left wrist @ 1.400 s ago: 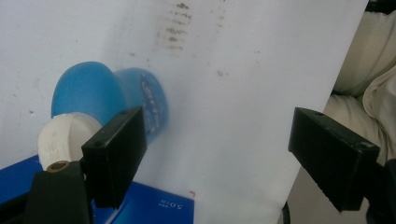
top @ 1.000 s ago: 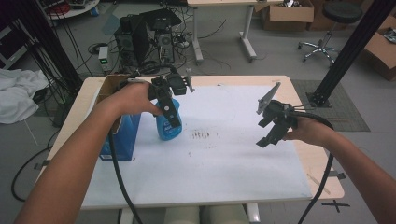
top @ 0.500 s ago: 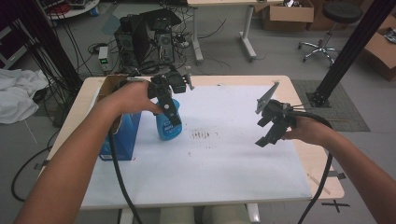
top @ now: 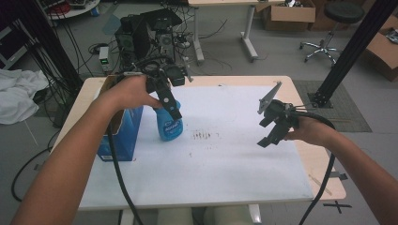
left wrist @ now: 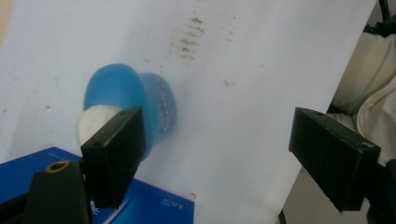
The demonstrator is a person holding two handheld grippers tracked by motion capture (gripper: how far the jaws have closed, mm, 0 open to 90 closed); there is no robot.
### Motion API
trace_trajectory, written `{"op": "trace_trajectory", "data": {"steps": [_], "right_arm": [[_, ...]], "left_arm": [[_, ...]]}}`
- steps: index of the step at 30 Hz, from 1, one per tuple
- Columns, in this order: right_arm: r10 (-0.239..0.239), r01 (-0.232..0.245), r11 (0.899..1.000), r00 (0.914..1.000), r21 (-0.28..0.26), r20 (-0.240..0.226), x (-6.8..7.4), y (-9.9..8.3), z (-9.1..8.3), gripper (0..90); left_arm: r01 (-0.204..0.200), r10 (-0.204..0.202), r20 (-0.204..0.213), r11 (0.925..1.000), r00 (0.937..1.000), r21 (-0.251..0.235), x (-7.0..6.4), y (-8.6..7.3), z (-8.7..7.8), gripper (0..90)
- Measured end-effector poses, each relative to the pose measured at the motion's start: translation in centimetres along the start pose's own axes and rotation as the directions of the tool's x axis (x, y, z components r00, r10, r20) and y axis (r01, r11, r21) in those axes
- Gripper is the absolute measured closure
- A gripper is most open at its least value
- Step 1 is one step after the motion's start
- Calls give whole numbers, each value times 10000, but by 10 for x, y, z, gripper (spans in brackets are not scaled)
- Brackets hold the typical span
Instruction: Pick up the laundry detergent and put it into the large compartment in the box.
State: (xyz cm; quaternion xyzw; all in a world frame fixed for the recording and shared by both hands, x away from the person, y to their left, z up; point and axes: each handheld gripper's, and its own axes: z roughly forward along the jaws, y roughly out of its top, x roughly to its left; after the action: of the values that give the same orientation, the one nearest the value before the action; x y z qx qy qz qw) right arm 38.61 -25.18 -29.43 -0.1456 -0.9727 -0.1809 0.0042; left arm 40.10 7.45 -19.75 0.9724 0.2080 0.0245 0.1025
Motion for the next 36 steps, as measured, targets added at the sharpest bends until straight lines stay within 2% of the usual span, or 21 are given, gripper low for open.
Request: {"op": "trace_trajectory", "data": {"steps": [6,7,10,13,20,26,36], "right_arm": [[2,-1,10000,10000,91,-56,-1,0,2,170],[-7,8,10000,10000,90,-67,-1,0,2,170],[-37,38,10000,10000,75,-74,-2,0,3,169],[16,-15,9999,10000,114,-93,-3,-1,3,170],[58,-57,9999,9999,127,-86,-4,-1,4,169],[77,-75,9999,9999,148,-109,-5,-1,5,169],[145,-143,9998,9998,156,-144,-7,-2,4,169]], "left_arm": [[369,-366,-149,9992,9992,145,8,2,-5,195],[600,-597,-156,9981,9981,155,11,2,-5,194],[717,-714,-151,9972,9973,210,15,3,-5,194],[1071,-1056,-347,9933,9938,429,22,3,-3,194],[1535,-1519,-331,9866,9878,559,34,3,-1,192],[1629,-1619,-210,9841,9866,708,44,4,2,192],[1456,-1457,-59,9857,9893,848,57,5,11,192]]}}
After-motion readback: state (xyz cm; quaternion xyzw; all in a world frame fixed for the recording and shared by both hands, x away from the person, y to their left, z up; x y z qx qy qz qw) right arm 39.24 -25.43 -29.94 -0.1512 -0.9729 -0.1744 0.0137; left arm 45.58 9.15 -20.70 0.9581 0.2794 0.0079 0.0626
